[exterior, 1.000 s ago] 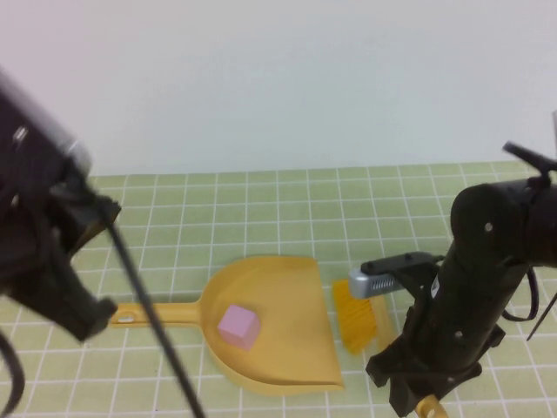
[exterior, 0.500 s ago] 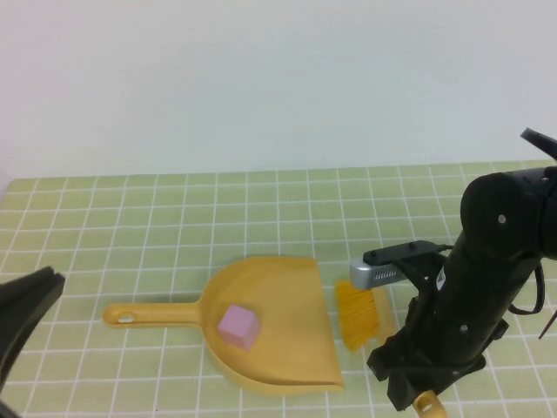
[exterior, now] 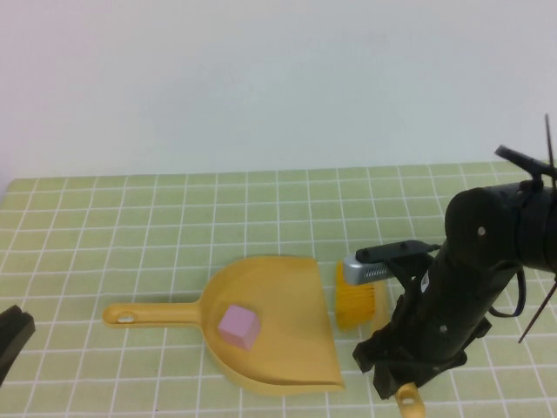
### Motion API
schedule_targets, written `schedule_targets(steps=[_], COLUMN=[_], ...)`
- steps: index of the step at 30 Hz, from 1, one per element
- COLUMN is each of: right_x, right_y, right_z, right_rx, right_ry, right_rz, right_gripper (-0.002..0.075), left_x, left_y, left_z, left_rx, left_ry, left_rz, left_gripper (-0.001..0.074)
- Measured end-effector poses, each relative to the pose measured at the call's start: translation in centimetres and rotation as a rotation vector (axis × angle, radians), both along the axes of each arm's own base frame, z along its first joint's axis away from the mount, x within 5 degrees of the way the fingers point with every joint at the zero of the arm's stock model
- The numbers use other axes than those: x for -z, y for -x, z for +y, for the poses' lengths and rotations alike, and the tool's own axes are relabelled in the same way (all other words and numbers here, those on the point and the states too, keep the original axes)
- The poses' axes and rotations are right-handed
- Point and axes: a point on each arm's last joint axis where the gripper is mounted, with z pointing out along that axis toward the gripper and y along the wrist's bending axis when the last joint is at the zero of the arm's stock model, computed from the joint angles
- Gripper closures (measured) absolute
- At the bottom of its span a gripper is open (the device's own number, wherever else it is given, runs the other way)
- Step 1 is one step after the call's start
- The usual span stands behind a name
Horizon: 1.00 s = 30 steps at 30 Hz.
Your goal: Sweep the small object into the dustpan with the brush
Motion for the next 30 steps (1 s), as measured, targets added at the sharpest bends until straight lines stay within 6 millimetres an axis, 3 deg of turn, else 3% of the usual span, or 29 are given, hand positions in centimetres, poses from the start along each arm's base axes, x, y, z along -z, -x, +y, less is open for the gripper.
schedule_targets(steps=[9, 15, 21, 27, 30], right_x=[2.1, 1.7, -1.7, -7.3, -10.2], right_y=[-0.3, -0.1, 0.6, 1.9, 3.0], right_z=[0.0, -0.3, -0.8, -1.6, -2.1], right_rx=[-0.01, -0.026, -0.017, 0.003, -0.005], right_ry=[0.044, 0.067, 0.037, -0.059, -0.108], right_rz=[0.04, 0.041, -0.021, -0.17, -0.266], right_gripper=[0.0391, 0.0391, 0.0433, 0.0645, 0.0706], left_x=[0.1, 0.1, 0.2, 0.4, 0.6], left_y=[0.0, 0.0, 0.0, 0.0, 0.0], left_z=[0.0, 0.0, 0.0, 0.0, 0.0], left_rx=[0.0, 0.001, 0.001, 0.001, -0.002], left_ry=[-0.002, 0.033, 0.055, 0.066, 0.06], left_rz=[-0.001, 0.021, 0.043, 0.07, 0.099], left_gripper=[0.0737, 0.0737, 0.0737, 0.0737, 0.0737])
